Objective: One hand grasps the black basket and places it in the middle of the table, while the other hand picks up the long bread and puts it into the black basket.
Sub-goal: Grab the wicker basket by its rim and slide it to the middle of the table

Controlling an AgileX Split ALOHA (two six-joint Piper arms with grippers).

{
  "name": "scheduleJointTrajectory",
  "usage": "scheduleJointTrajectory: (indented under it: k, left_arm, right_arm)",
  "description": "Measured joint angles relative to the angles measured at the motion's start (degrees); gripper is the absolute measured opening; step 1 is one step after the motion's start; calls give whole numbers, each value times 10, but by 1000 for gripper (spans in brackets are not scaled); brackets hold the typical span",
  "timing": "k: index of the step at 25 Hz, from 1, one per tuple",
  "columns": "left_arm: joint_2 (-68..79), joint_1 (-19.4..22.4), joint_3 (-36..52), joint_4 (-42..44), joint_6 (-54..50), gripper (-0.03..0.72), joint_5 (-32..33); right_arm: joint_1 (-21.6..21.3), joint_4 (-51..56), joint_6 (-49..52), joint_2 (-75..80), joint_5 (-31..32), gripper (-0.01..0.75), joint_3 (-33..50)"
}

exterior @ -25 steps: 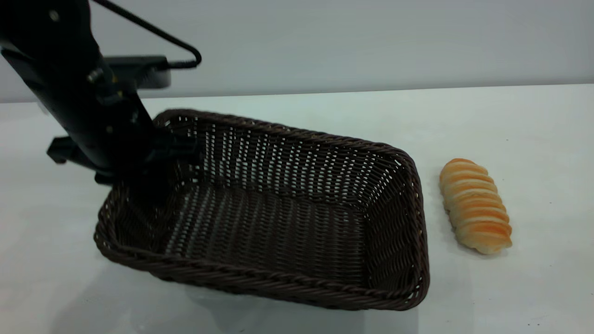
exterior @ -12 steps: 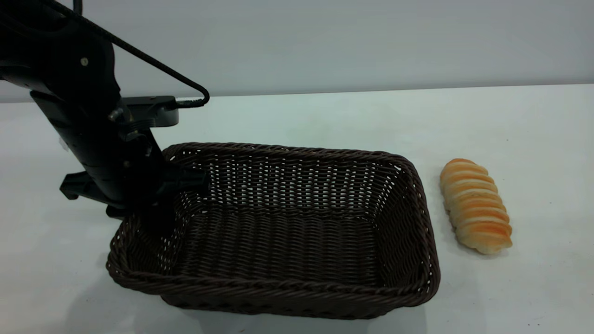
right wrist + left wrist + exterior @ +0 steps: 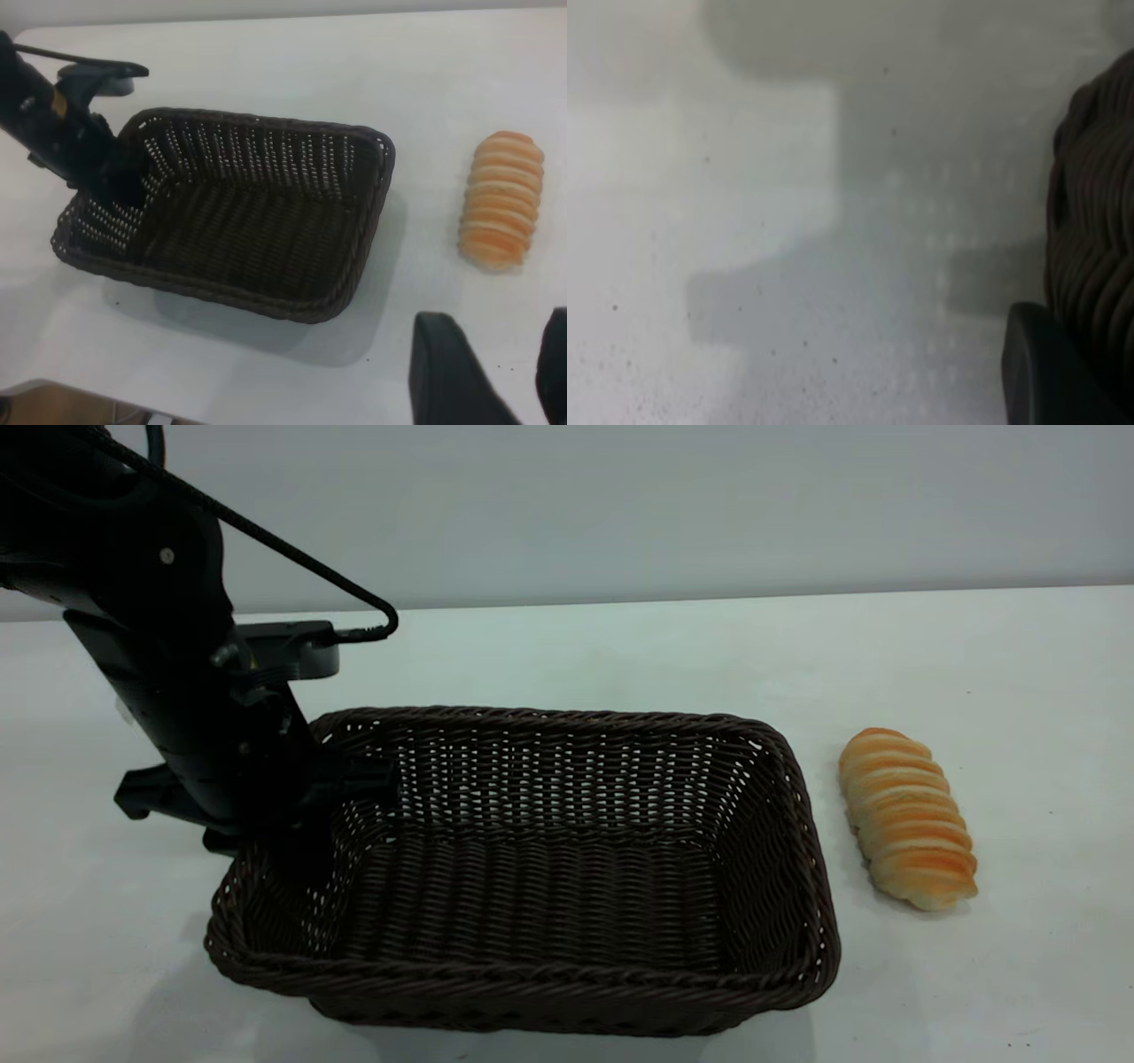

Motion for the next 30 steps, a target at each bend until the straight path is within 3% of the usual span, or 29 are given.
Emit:
scheduleJointTrajectory:
  k: [2, 4, 10, 13, 26, 30]
  left_arm:
    - [0, 3, 0, 0, -4, 153, 4]
    - [0, 10, 0, 1, -7, 222, 13]
    - [0, 31, 0, 11, -28, 564, 52]
    - [-1, 34, 0, 13, -29, 659, 65]
    - [-143, 34, 0, 15, -25, 608, 107]
    - [-225, 34, 0, 15, -11, 598, 121]
  right_arm:
    - [0, 0, 0, 0, 0, 239, 0]
    - [0, 0, 0, 0, 0, 239, 0]
    - [0, 0, 0, 0, -1, 239, 0]
    - [0, 0, 0, 0, -1, 239, 0]
    - [0, 4, 0, 0, -5, 239, 0]
    - [0, 32, -9, 2, -48, 239, 0]
